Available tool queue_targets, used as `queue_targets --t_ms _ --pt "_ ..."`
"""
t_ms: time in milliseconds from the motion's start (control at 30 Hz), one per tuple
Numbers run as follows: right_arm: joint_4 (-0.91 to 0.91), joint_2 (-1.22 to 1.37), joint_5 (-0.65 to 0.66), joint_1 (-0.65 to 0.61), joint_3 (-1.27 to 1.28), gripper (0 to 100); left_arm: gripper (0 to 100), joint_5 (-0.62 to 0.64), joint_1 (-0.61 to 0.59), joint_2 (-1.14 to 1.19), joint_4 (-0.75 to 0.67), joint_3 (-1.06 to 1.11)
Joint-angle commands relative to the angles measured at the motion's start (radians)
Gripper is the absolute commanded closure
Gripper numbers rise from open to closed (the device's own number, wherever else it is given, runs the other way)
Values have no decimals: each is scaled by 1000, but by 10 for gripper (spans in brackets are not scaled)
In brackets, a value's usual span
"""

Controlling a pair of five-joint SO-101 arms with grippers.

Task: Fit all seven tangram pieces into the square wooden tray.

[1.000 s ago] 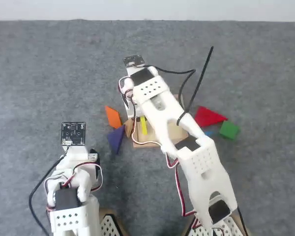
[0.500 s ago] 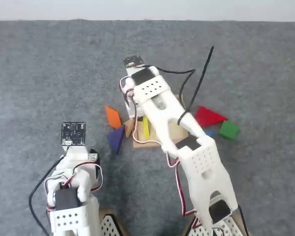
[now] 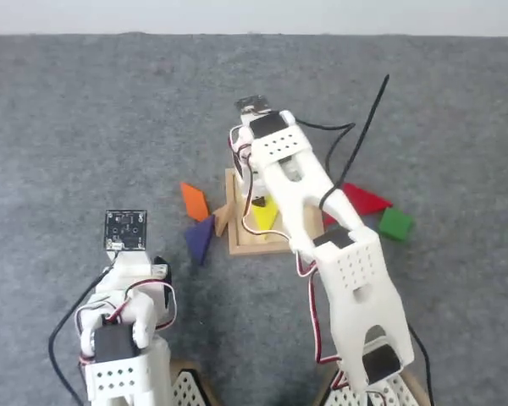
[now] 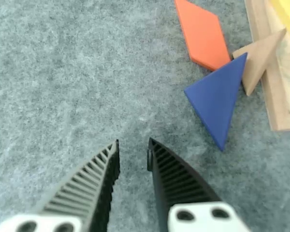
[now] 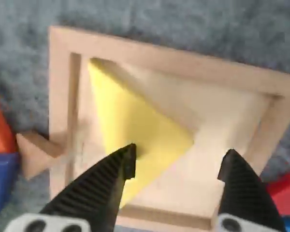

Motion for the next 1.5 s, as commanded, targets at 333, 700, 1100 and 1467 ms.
queue_targets --t_ms 333,700,1100,1467 --pt "-2 16 20 -179 6 707 907 -2 -6 -20 3 -13" --pt "96 -68 23 -168 -129 707 907 -2 -6 -20 3 -13" --pt "245 -490 112 -44 -130 707 907 -2 -6 -20 3 -13" --pt "65 -618 381 326 296 704 907 -2 -6 -20 3 -13"
